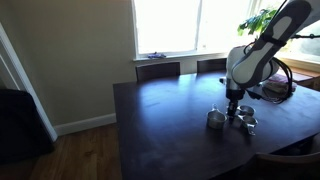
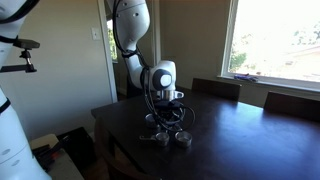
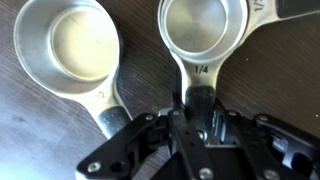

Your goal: Separate the cups

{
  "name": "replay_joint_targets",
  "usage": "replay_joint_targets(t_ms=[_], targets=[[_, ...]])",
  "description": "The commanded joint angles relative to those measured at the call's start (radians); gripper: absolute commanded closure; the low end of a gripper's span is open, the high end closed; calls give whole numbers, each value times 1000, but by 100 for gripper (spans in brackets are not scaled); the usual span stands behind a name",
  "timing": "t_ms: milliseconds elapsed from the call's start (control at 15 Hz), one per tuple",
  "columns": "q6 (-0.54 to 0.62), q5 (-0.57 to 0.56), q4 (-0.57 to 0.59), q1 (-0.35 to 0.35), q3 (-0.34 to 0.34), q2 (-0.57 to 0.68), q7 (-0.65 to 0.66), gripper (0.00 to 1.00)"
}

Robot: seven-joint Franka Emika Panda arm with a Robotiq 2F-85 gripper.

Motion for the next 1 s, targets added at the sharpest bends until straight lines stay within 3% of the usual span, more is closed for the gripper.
replay_joint_targets(t_ms=[0, 933], targets=[[-36, -55, -22, 39, -22, -39, 32, 87], [-131, -43, -30, 31, 6, -148, 0, 87]])
